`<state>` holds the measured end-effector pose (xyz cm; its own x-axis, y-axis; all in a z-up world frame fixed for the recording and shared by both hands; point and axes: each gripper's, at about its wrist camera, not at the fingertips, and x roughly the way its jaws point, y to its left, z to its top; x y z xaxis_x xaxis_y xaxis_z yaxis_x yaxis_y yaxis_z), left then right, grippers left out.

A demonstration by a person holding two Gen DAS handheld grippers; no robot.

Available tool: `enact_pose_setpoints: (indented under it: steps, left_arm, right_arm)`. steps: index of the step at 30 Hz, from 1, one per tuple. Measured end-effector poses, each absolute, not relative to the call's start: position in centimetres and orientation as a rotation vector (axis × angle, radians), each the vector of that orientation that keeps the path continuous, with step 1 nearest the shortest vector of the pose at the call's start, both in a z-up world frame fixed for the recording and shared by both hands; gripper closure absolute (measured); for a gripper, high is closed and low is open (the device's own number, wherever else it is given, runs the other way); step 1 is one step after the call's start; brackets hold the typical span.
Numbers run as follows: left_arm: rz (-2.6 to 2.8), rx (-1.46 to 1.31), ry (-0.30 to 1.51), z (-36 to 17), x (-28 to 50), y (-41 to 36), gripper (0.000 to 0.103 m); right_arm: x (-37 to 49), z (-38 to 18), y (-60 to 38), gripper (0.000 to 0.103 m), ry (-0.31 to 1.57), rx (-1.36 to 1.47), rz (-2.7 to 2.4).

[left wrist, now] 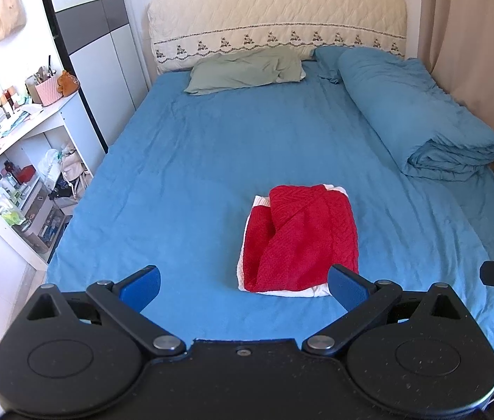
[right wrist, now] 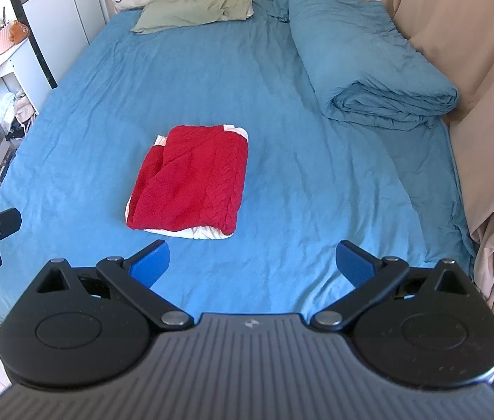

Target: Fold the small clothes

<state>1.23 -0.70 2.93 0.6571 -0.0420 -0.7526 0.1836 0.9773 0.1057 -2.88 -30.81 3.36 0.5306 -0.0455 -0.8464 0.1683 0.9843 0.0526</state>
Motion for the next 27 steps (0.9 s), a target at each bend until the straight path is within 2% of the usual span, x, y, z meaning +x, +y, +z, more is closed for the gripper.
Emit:
enact_pose_setpoints:
  steps: [27]
  left_arm:
    - [-0.138,0.181,0.803,3.6,0.3,-1.6,0.0]
  right_arm:
    - [-4.0,3.5,-30.7,0.0,0.988,0.151,-0.143]
